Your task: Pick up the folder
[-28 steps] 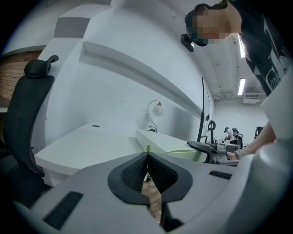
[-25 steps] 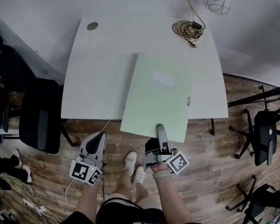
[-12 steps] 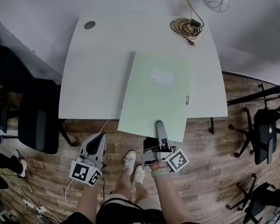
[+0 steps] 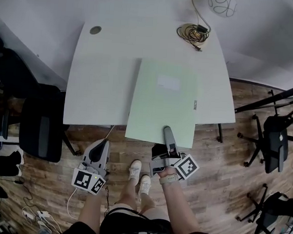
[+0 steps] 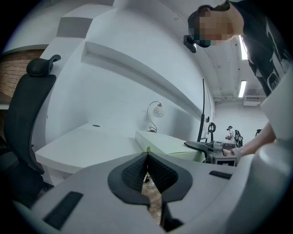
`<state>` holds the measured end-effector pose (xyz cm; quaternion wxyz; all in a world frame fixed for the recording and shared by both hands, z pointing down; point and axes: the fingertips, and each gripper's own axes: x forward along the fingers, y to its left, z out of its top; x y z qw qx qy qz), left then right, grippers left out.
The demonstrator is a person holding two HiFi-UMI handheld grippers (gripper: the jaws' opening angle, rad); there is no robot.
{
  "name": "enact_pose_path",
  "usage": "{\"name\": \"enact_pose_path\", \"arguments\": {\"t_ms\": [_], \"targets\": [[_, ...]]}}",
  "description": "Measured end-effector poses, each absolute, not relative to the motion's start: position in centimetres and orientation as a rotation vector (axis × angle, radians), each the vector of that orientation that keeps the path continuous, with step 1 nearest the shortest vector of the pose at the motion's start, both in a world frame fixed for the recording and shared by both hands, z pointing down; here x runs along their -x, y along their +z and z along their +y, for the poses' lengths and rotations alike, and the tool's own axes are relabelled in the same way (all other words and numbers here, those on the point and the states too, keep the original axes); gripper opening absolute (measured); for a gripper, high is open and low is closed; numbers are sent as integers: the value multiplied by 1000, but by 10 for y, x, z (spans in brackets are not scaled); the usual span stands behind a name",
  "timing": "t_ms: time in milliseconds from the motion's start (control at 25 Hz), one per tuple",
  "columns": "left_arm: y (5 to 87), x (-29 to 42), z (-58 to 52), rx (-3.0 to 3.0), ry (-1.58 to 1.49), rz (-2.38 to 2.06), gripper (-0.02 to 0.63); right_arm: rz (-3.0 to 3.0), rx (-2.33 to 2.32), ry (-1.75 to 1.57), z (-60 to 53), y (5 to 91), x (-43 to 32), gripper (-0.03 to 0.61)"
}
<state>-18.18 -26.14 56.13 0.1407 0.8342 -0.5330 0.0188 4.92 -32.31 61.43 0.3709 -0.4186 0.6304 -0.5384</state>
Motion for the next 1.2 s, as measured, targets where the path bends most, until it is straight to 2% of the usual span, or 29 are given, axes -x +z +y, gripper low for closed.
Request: {"name": "enact_pose_path", "arguments": {"t_ms": [800,1200], "targets": [[525,185,-254,-2457,-1,-1564,15,1952,1141,-1216,-315,555,-68,291],[509,181,-252,-2475,-19,-1575,15,1940,1227,-1235,-302,543,-85,291]]}}
